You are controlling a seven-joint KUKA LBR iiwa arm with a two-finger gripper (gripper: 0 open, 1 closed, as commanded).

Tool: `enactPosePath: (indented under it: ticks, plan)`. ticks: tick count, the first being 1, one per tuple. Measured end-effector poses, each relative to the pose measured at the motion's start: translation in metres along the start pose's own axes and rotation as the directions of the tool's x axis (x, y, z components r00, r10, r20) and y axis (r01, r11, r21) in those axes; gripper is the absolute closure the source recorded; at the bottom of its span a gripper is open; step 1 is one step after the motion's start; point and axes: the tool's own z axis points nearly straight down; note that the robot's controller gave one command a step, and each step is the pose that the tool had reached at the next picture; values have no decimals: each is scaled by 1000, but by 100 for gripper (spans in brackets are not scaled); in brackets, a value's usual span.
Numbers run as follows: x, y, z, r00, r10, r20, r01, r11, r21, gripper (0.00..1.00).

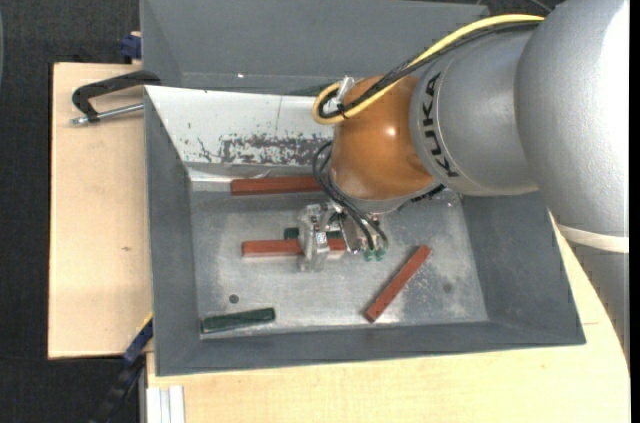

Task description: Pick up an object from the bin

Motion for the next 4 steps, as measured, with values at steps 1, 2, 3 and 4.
enactPosePath:
  ticks: [1, 2, 3, 4]
  plan:
    - [3, 0, 4, 1000, -1, -11, 1, 1000, 1, 0]
    - [4, 0, 4, 1000, 0, -12, 0, 1000, 1, 100]
    - [4, 0, 4, 1000, 0, -12, 0, 1000, 1, 100]
    - [-9, 29, -142, 1000, -14, -8, 14, 1000, 1, 100]
